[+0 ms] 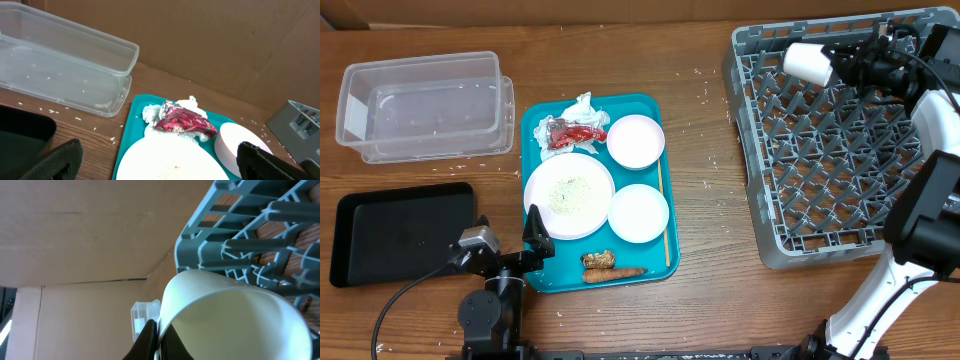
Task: Sort waste into correct bins and load items into the dishwasher
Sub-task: 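Lift the white cup and carry it to the grey dish rack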
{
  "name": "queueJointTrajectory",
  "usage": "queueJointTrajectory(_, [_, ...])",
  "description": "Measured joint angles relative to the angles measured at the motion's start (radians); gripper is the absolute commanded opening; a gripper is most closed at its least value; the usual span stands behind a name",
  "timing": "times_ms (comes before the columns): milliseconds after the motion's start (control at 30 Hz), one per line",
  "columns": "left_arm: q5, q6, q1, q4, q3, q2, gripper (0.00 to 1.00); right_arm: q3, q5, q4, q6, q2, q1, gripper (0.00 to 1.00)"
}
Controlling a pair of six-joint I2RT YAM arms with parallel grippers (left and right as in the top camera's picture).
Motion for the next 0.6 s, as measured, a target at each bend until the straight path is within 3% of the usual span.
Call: queueJointTrajectory(600, [0.0, 0.0, 0.0, 0.0, 0.0, 0.0, 1.0, 0.0, -0.081, -0.032, 0.042, 0.047, -0.019, 0.04])
